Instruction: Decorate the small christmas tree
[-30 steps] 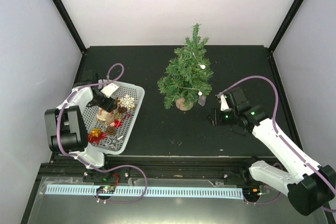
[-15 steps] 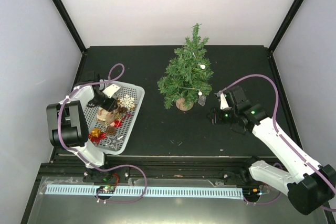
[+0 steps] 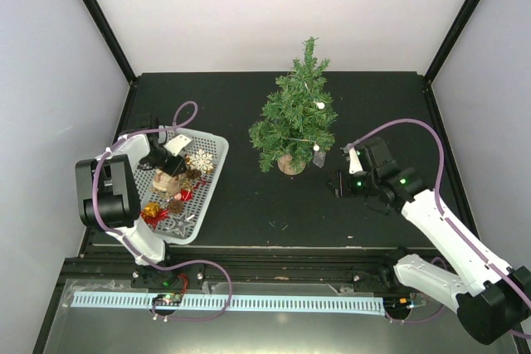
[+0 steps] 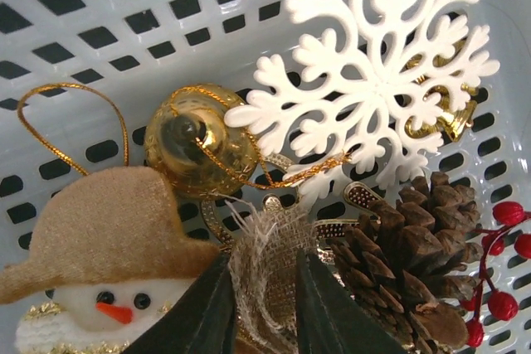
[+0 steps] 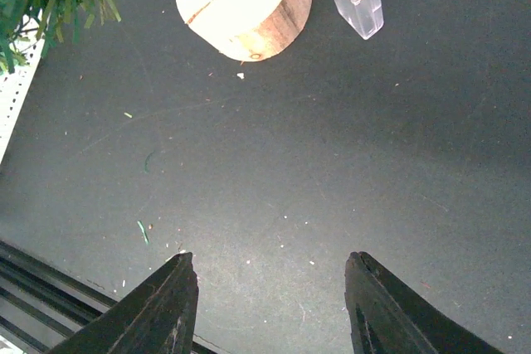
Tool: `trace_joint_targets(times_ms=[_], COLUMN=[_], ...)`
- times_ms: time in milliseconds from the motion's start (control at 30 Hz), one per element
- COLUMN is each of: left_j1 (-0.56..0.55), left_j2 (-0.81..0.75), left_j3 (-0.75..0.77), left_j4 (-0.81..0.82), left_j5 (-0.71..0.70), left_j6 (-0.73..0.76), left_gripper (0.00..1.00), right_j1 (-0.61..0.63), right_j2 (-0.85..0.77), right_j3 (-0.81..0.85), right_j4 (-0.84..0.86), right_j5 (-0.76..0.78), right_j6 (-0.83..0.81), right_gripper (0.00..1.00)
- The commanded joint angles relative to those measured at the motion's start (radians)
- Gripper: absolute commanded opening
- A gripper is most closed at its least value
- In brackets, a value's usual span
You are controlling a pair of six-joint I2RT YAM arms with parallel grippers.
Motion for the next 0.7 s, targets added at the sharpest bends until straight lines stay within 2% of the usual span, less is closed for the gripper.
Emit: trace_joint_targets(times_ms=[0, 67, 100, 300, 400, 667], left_j1=[0.003, 0.006, 0.007, 0.051, 0.071, 0.053], left_j2=[-0.001, -0.012, -0.029, -0.126, -0.154, -0.243], left_j3=[0.02, 0.029, 0.038, 0.183, 0.297, 0.471], left_j4=[-0.016, -0.026, -0.036, -0.176, -0.313, -0.567], left_j5=[0.025, 0.03, 0.036, 0.139, 0.246, 0.567], left_j6=[0.014, 0.014, 0.013, 0.031, 0.071, 0.187], left_gripper=[0.15, 0.02, 0.02, 0.02, 0.02, 0.02], right_j1=[0.018, 0.024, 0.027, 0.041, 0.045, 0.047], right_j2=[-0.02, -0.021, -0.022, -0.024, -0.03, -0.073], right_j3=[-0.02, -0.027, -0.031, -0.041, -0.041, -0.007], right_j4=[0.02, 0.027, 0.03, 0.037, 0.036, 0.012], right_j5=[0.013, 0.013, 0.015, 0.028, 0.035, 0.064], right_j6=[0.019, 0.027, 0.029, 0.036, 0.037, 0.031], right_gripper=[0.5, 0.5, 0.5, 0.5, 0.5, 0.5])
